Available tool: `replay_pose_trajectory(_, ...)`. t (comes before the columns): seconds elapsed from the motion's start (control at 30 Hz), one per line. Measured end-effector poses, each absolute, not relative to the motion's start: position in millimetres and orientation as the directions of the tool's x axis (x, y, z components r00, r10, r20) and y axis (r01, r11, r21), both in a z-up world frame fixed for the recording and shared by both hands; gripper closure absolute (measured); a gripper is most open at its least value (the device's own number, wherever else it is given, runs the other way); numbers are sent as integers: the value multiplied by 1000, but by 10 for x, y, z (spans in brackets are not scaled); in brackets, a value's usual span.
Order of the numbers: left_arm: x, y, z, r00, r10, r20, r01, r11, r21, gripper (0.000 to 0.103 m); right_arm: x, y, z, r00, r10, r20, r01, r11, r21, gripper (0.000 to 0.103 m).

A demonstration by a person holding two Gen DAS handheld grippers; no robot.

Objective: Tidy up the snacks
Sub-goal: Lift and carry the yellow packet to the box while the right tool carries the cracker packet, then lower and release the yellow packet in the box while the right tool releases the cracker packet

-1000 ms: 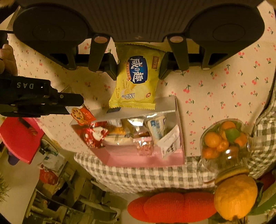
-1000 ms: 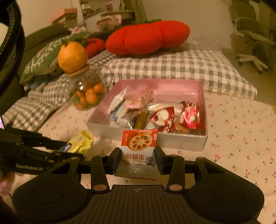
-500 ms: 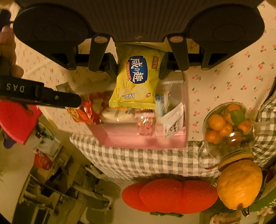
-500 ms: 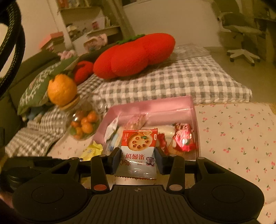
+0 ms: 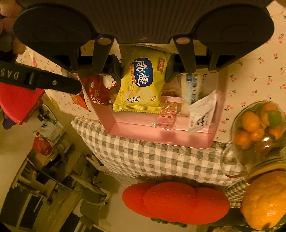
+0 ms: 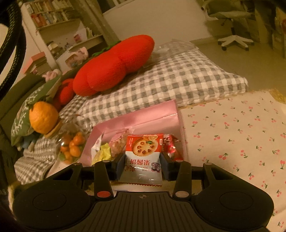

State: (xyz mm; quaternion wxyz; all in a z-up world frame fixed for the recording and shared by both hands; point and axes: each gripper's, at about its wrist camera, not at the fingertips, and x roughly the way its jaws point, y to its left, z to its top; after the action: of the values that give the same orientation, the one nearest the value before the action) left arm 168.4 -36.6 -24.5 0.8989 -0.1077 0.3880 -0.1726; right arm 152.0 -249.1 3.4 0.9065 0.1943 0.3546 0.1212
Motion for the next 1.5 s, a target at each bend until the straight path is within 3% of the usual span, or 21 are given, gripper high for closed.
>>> replay_pose_trajectory(0.33,1703,-451,-320,681,-372,-630,230,926,-298,54,1750,-2566,-28,722,346,-599,-38,884,465,62)
replay_pose_trajectory(0.5,1648,-472,-285,694,-358,-625,249,933,-258,34,1926,-2543,-35,724,342,-598,-43,889,456,62)
replay_pose_trajectory(1.07,1580,-368,-271,712,-281,-644,230,959,-164,22,2414,-2404,-298,730,332,-598,-53,899,435,59)
replay_pose_trajectory(1.1,1576,-374,-275,712,-276,-646,230,960,-157,21,2419,-2410,-308,729,331,-599,-49,898,437,57)
replay_pose_trajectory(1.2,1572,-376,-279,713,-268,-648,229,962,-147,17,2411,-2443,-316,725,328,-606,-34,895,445,36)
replay_pose_trajectory(1.5,1511,-350,-222,710,-262,-654,220,964,-147,8,2207,-2476,-142,724,295,-624,-21,913,407,26)
